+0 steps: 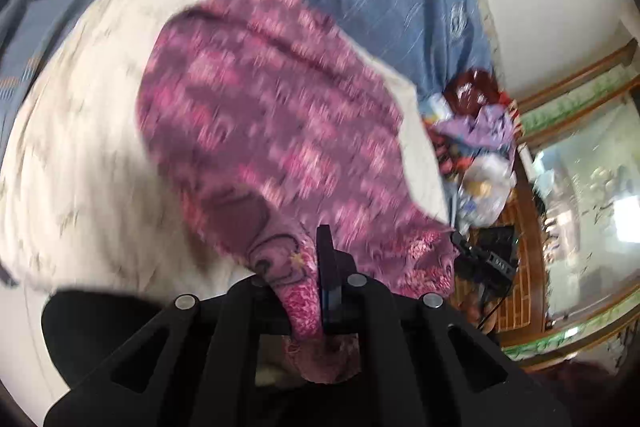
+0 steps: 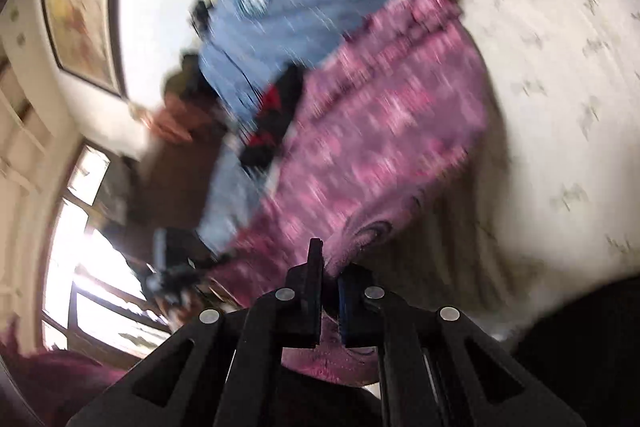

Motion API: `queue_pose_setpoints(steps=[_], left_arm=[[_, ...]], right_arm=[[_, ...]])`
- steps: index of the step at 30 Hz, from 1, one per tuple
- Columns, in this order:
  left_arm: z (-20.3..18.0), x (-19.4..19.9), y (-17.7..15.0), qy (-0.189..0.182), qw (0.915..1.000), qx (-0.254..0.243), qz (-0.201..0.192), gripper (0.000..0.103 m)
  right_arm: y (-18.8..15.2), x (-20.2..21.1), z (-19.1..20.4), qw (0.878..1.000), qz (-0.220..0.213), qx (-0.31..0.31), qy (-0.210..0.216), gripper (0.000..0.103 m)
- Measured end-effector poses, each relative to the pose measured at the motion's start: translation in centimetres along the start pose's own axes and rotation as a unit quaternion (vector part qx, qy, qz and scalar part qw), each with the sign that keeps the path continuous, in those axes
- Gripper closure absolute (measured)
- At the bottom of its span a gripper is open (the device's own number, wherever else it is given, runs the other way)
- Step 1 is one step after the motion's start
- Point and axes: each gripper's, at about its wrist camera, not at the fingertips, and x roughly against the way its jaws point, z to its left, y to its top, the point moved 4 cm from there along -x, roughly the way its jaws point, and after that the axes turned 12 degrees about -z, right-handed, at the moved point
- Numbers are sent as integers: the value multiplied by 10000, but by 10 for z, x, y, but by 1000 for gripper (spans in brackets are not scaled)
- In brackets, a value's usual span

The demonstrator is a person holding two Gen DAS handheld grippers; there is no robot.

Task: Fold small clothes

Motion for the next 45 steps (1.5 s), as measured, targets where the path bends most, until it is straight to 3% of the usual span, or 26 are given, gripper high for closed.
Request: queue_pose_setpoints(steps=[7,13,20,24,27,29,30,33,36,37,38,39,42,44,45], left_arm=[[2,-34,85,32,9975,345,-614,98],[14,-98,174,439,9945,439,-848,98],[32,-191,263,1199,9892,545,-639,98],[59,-223,262,1471,9838,1027,-64,98],[61,-221,257,1363,9866,896,-78,98],[60,-219,256,1309,9873,898,-80,98],[59,-219,255,1273,9875,928,-73,98],[56,-216,253,1275,9878,889,-26,98],[54,-216,255,1281,9874,928,-6,98],[53,-215,256,1239,9875,975,-14,98],[51,-213,259,1176,9882,984,-35,98],[48,-212,263,1137,9889,948,-86,98],[46,-217,285,1049,9890,1012,-232,97],[53,-228,296,1211,9855,1173,-192,95],[60,-234,301,1340,9813,1378,-100,95]], right_arm=[[76,-35,0,9921,-931,-678,498,98],[149,-72,-35,9847,-1374,-1044,244,98],[209,-129,-87,9756,-1581,-1490,-309,98],[219,-146,-119,9691,-1446,-1843,-778,92],[212,-140,-119,9680,-1388,-2014,-560,85],[204,-131,-110,9719,-1357,-1865,-476,66],[199,-128,-107,9736,-1314,-1813,-448,65],[186,-128,-96,9801,-1078,-1635,-335,65],[174,-151,-95,9863,-455,-1461,-619,65],[173,-157,-95,9868,-330,-1446,-643,70],[175,-161,-92,9883,-271,-1389,-576,90],[179,-164,-86,9898,-300,-1325,-424,99],[214,-160,-67,9869,-895,-1341,35,98],[245,-151,-75,9756,-1588,-1515,-90,92],[258,-149,-86,9688,-1848,-1617,-345,92]])
